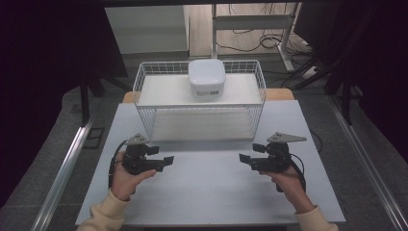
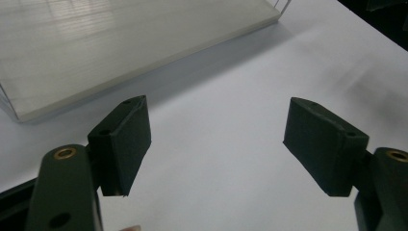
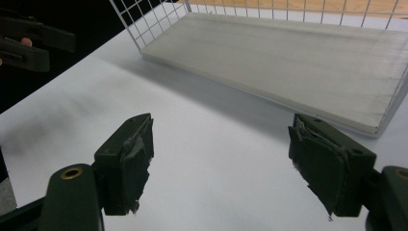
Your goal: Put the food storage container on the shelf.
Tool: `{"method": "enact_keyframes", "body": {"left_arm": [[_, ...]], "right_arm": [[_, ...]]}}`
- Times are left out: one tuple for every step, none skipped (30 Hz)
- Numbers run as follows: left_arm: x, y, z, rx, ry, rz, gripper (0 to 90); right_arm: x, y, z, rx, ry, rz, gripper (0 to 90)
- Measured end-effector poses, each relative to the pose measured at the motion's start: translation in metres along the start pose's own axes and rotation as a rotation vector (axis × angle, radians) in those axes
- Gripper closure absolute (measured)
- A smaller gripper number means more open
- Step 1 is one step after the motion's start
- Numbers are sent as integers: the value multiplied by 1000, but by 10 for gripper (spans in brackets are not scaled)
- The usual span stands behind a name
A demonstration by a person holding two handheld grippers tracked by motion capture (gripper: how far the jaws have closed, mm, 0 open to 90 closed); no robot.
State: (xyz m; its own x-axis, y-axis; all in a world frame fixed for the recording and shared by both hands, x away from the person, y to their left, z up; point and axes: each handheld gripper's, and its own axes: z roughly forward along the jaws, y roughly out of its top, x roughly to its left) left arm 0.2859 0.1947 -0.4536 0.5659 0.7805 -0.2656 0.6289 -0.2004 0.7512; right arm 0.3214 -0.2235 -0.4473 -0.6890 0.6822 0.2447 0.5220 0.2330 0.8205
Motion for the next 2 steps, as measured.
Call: {"method": "enact_keyframes", "body": {"left_arm": [[0,0,0,1,1,0,241],[1,-1,0,4,0,-1,240]], "right_arm": [[0,0,0,-4,-1,-4,234],[0,-1,-1,-10,-4,-9,231]]}}
